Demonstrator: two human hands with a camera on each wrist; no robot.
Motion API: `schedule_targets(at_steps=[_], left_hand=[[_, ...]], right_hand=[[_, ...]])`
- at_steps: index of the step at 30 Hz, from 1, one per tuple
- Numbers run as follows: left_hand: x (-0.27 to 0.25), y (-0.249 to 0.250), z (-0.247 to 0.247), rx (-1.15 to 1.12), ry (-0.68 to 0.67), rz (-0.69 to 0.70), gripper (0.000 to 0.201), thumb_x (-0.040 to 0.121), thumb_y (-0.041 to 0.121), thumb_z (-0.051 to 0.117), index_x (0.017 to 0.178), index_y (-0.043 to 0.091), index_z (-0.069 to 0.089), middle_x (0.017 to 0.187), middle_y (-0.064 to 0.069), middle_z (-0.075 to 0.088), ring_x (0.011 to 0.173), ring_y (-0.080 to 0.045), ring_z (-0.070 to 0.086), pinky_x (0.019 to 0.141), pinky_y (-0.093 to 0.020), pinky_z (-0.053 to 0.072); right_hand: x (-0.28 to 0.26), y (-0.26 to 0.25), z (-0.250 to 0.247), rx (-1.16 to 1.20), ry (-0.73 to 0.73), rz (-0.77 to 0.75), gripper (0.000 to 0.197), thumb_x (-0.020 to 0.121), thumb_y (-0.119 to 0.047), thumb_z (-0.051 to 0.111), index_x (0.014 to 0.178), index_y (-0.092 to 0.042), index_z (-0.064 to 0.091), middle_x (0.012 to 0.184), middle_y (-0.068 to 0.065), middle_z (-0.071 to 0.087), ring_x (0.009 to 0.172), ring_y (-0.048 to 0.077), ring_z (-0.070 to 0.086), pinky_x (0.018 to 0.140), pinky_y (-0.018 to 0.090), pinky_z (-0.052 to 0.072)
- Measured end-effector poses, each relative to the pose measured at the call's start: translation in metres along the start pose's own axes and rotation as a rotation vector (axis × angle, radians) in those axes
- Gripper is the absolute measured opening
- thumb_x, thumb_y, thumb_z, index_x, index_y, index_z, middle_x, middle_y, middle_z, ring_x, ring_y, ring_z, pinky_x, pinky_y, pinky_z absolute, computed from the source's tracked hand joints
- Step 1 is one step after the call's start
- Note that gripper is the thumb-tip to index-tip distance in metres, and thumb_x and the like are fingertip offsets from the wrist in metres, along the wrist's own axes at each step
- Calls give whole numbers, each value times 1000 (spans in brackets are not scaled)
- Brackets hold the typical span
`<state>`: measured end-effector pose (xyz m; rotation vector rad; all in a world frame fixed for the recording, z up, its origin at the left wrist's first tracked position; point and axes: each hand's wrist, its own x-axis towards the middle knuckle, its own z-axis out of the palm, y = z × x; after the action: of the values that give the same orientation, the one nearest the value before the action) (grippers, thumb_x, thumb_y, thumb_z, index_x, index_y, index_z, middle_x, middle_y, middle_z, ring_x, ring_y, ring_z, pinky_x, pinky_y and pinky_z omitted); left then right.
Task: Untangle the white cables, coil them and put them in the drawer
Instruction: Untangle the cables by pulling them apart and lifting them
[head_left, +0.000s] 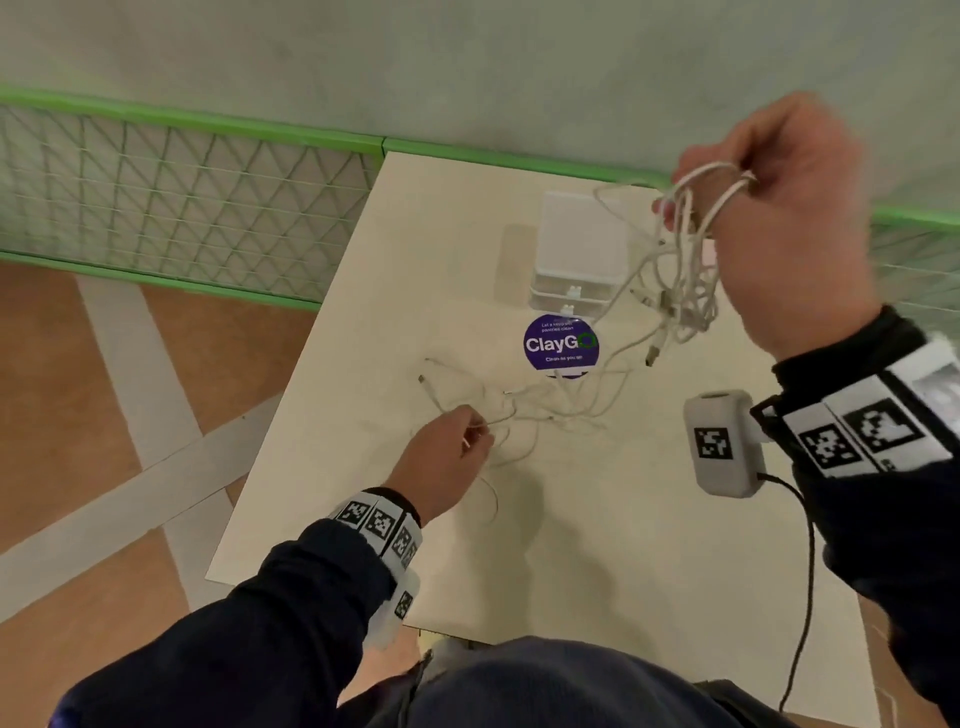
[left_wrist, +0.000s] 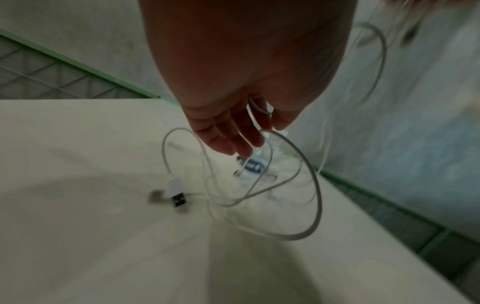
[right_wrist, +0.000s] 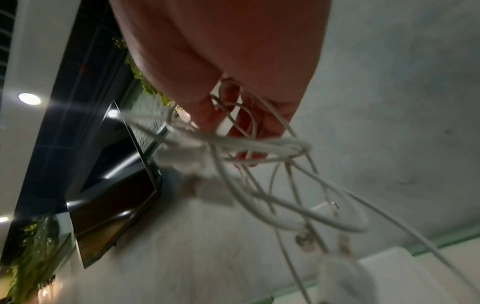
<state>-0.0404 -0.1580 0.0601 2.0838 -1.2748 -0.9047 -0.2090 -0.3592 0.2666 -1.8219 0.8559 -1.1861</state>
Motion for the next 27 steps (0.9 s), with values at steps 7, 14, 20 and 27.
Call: schedule_targets(at_steps=[7,14,20,27], left_hand=[[16,75,-44,-121,119,310,15,101,29,52,111,23,61,92,15,66,78,-9,67,72,-23,50],[4,33,-36,-75,-3,124,45,97,33,57,141,38,48,131,7,62,109,-11,64,91,-29,52],[-46,-39,-12,215,-350,-161,45,100,35,54,143,23,50,145,3,55,127,-16,56,106,-30,43],[-81,-98,-30,216,-281,-395,19,97,33,58,113,26,62,110,7,68,100,-10,63,81,-21,45]], right_hand=[[-33,48,16,-403,-334,106,8,86,-16,73,86,-13,66,86,4,71,82,20,67,77,38,55],[-67,120,-7,-614,-524,242,16,91,-24,72,104,-17,69,101,-2,69,92,20,63,82,28,43],[-121,188,-49,-828,-675,377,8,89,-12,66,92,-18,70,94,3,71,90,29,66,81,35,48],[-138,197,-53,-786,-542,290,12,86,-3,66,87,-15,67,81,4,62,71,24,58,69,33,47]])
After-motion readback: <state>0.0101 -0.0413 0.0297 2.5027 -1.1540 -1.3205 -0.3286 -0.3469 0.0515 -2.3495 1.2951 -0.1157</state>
